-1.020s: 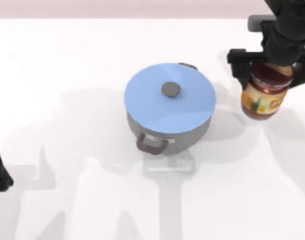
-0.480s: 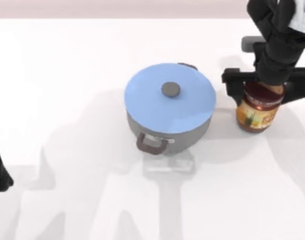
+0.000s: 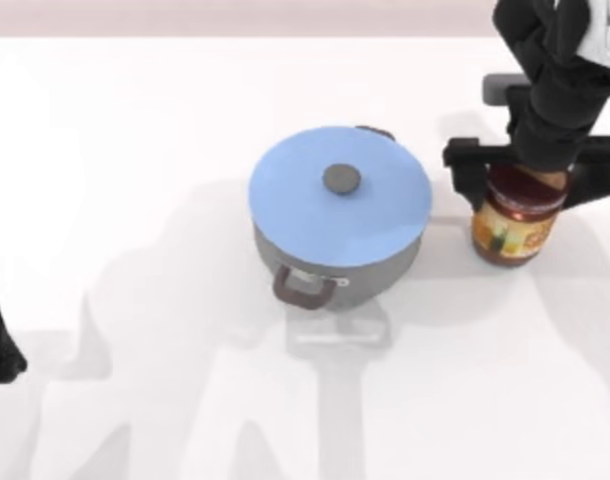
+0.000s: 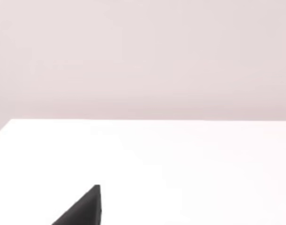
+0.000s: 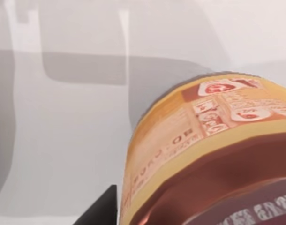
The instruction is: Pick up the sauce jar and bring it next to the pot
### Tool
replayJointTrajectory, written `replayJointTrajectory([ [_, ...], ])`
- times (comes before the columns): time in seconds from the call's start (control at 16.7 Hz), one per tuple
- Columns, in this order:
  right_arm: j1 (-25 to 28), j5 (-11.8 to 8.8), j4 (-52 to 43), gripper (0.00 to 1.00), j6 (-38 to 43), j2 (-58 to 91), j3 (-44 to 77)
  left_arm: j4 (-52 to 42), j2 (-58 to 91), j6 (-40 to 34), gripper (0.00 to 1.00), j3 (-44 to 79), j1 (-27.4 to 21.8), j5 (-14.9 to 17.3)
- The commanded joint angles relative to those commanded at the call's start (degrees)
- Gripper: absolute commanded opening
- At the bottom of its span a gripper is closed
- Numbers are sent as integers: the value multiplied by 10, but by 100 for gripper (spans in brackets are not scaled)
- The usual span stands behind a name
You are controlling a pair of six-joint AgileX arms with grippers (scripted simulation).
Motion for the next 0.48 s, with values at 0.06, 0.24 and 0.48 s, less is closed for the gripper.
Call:
replayJointTrajectory([
  [0.06,0,0,0,53,0,0,0,0,0,0,100,0,0,0],
  [0.24,0,0,0,75,0,0,0,0,0,0,100,0,0,0],
  [0.48,0,0,0,100,0,0,0,0,0,0,100,0,0,0],
])
